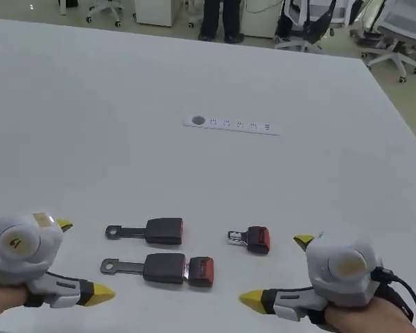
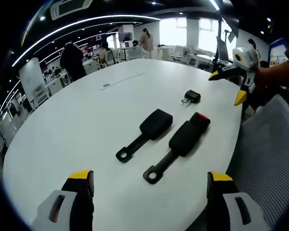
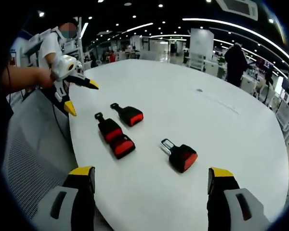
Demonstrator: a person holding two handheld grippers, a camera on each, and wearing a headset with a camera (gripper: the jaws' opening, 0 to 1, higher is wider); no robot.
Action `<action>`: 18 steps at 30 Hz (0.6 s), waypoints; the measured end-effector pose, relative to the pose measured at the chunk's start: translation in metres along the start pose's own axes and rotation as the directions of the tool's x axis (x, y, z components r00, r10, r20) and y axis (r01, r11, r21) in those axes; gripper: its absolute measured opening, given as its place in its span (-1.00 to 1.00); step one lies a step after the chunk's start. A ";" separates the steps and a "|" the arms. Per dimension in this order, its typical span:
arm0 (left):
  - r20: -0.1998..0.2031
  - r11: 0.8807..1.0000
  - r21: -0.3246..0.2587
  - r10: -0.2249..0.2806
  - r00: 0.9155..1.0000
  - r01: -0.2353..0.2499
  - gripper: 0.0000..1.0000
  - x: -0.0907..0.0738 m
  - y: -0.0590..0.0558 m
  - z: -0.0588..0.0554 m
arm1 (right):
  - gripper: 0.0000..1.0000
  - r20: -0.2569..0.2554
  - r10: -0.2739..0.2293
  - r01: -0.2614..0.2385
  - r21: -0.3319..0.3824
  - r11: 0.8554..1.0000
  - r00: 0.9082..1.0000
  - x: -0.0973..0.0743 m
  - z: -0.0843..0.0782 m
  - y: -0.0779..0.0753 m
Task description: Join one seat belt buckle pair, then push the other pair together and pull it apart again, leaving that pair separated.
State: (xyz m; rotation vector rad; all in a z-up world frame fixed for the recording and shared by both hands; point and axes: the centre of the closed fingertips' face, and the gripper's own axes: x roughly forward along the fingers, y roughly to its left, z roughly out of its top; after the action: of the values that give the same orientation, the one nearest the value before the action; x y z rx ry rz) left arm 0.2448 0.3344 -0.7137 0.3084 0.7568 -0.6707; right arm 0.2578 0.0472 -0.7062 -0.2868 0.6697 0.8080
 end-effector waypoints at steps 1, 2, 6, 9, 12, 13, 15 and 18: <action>-0.002 1.000 -0.002 -0.004 1.000 0.004 1.00 -0.001 0.000 -0.001 | 0.98 0.003 -0.001 0.001 0.005 1.000 1.000 -0.002 0.001 0.002; -0.001 1.000 0.000 -0.004 1.000 0.004 1.00 0.000 0.001 -0.003 | 0.98 0.004 -0.002 0.002 0.005 1.000 1.000 -0.003 0.000 0.002; 0.009 1.000 -0.011 0.003 1.000 -0.003 1.00 -0.004 0.000 -0.001 | 0.98 -0.002 -0.009 0.009 0.014 1.000 1.000 -0.003 -0.002 0.001; 0.022 1.000 -0.025 0.017 1.000 -0.017 1.00 -0.006 0.005 -0.003 | 0.98 0.006 -0.018 0.017 0.030 0.999 1.000 -0.003 -0.002 0.000; 0.028 0.999 -0.039 0.022 0.999 -0.021 1.00 -0.007 0.004 -0.002 | 0.98 0.003 -0.015 0.015 0.036 0.999 1.000 -0.003 -0.001 0.005; 0.024 0.998 -0.056 0.027 0.999 -0.026 1.00 -0.007 0.005 -0.004 | 0.98 -0.016 -0.029 0.029 0.025 0.999 0.999 -0.002 -0.004 0.002; 0.018 0.996 -0.084 0.030 0.999 -0.029 1.00 -0.010 -0.001 -0.001 | 0.98 -0.023 -0.047 0.047 -0.002 0.999 0.999 -0.001 -0.006 -0.001; 0.022 0.995 -0.090 0.036 0.999 -0.034 1.00 -0.009 0.002 -0.004 | 0.98 -0.018 -0.039 0.040 0.013 0.999 0.999 -0.003 -0.004 0.002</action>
State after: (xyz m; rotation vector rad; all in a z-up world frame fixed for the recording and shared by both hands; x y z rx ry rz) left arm 0.2391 0.3419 -0.7102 0.2303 0.7551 -0.6046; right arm 0.2530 0.0456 -0.7074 -0.2946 0.6837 0.7638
